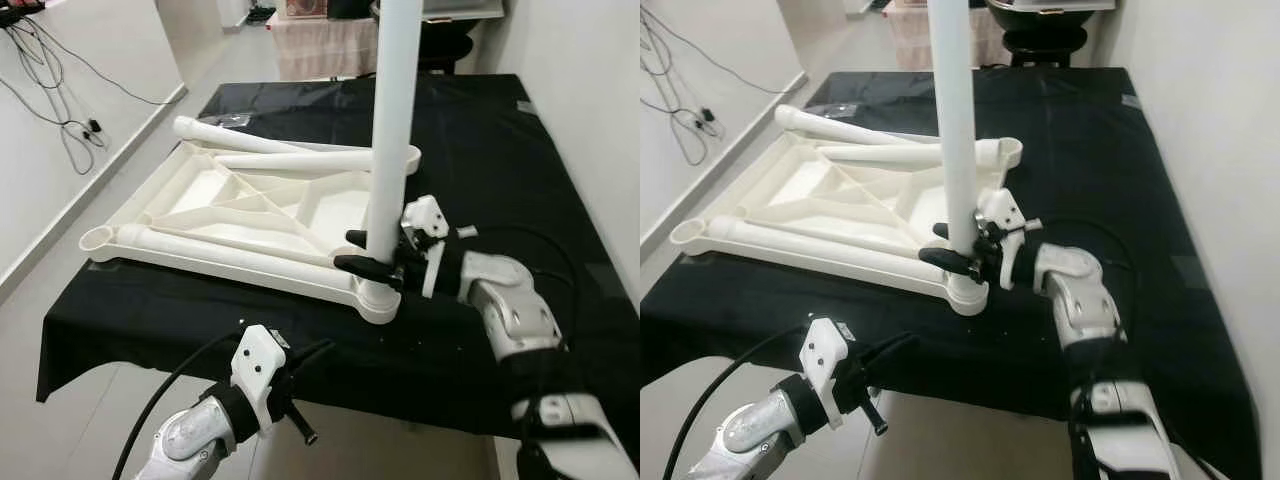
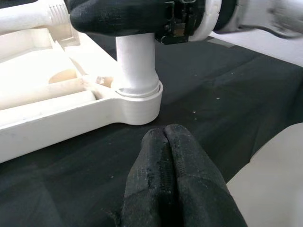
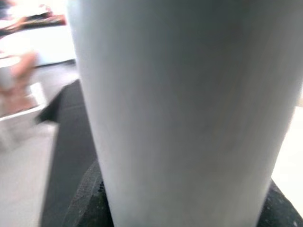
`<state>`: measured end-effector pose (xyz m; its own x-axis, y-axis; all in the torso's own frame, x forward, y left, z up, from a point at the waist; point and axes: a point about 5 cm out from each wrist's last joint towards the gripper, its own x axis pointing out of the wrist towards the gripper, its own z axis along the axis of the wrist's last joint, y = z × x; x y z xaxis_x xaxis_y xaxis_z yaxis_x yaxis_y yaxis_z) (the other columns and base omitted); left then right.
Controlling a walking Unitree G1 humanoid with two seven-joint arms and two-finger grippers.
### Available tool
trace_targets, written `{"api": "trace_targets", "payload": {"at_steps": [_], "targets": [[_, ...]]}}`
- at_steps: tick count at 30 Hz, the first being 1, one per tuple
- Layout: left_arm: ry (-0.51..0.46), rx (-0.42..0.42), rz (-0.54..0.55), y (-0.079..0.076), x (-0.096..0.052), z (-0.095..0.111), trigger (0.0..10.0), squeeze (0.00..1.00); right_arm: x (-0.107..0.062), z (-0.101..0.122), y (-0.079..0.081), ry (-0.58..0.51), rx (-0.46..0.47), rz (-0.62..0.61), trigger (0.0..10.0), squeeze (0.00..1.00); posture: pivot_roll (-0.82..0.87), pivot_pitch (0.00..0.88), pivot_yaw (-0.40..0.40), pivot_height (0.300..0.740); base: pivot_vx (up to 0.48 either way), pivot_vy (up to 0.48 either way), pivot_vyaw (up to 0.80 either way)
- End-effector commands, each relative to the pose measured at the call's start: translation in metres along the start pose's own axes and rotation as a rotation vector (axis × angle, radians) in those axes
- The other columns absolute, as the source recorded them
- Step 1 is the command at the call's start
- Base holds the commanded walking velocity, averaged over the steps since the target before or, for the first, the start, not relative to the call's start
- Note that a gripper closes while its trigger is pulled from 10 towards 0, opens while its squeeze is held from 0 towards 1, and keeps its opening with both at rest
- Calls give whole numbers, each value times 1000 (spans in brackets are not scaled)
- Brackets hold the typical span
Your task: Building children table
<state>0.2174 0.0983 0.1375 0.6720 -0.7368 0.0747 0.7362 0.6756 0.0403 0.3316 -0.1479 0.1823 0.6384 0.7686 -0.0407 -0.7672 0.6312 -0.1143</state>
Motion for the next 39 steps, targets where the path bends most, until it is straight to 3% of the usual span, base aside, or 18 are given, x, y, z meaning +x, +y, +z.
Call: {"api": "trace_targets", "payload": {"at_steps": [1, 3, 4, 6, 12, 13, 15, 16, 19, 21, 22, 23, 24, 27, 35, 36, 37, 39], "targets": [[14, 0, -4, 2, -4, -2, 10000, 0, -11, -35, 4, 157, 67, -348, 0, 0, 1, 154, 74, 740, 0, 0, 0], [13, 3, 2, 5, -5, -1, 10000, 0, -37, -48, 18, 217, 198, -823, 0, 0, -13, 163, 80, 740, 0, 0, 0], [13, 3, 2, 5, -5, -1, 10000, 0, -37, -48, 18, 217, 198, -823, 0, 0, -13, 163, 80, 740, 0, 0, 0], [14, 10, 9, 8, -4, -2, 10000, 0, -33, -47, 54, 262, 102, -712, 0, 0, -14, 162, 89, 740, 0, 0, 0], [14, 10, 12, 10, -3, -2, 10000, 0, -27, -48, 47, 253, 85, -662, 0, 0, 2, 157, 77, 740, 0, 0, 0], [15, 11, 20, 12, -3, -2, 10000, 0, -17, -46, 43, 237, 97, -622, 10000, 0, -2, 159, 83, 740, 0, 0, 0], [16, 13, 26, 12, -3, -2, 10000, 0, -13, -44, 42, 227, 102, -602, 10000, 0, -2, 159, 83, 740, 0, 0, 0], [15, 12, 29, 12, -3, -2, 10000, 0, -10, -39, 41, 193, 117, -585, 10000, 1000, -3, 157, 86, 740, 0, 0, 0], [14, 6, 23, 12, -1, -2, 10000, 0, -6, -29, 37, 138, 130, -567, 10000, 1000, -4, 158, 86, 740, 0, 0, 0], [14, 1, 16, 12, 0, -2, 10000, 0, 1, -9, 30, 23, 128, -412, 10000, 1000, -4, 157, 90, 740, 0, 0, 0], [14, 1, 16, 12, 0, -2, 10000, 0, 1, -9, 30, 23, 128, -412, 10000, 1000, -4, 157, 90, 740, 0, 0, 0], [14, 0, 14, 12, 0, -2, 10000, 0, 3, -2, 28, -14, 128, -306, 10000, 659, -2, 158, 88, 740, 0, 0, 0], [13, -1, 13, 11, 1, -2, 10000, 0, 4, 4, 25, -33, 108, -195, 10000, 0, -2, 157, 85, 740, 0, 0, 0], [11, -3, 12, 11, 1, -2, 10000, 0, 4, 5, 20, 11, 31, -1, 10000, 0, 6, 156, 79, 740, 0, 0, 0], [10, -3, 14, 9, 2, -2, 10000, 0, 13, 10, 5, 43, -8, 194, 10000, 0, 19, 158, 76, 740, 0, 0, 0], [10, -3, 14, 8, 2, -1, 10000, 0, 15, 12, 3, 38, 4, 227, 8627, 0, 20, 160, 74, 740, 0, 0, 0], [10, -3, 13, 8, 2, -2, 10000, 0, 18, 15, 0, 28, 20, 248, 667, 0, 20, 163, 73, 740, 0, 0, 0], [10, -4, 12, 7, 2, -2, 10000, 0, 20, 16, -1, 18, 40, 264, 0, 0, 20, 165, 74, 740, 0, 0, 0]]}}
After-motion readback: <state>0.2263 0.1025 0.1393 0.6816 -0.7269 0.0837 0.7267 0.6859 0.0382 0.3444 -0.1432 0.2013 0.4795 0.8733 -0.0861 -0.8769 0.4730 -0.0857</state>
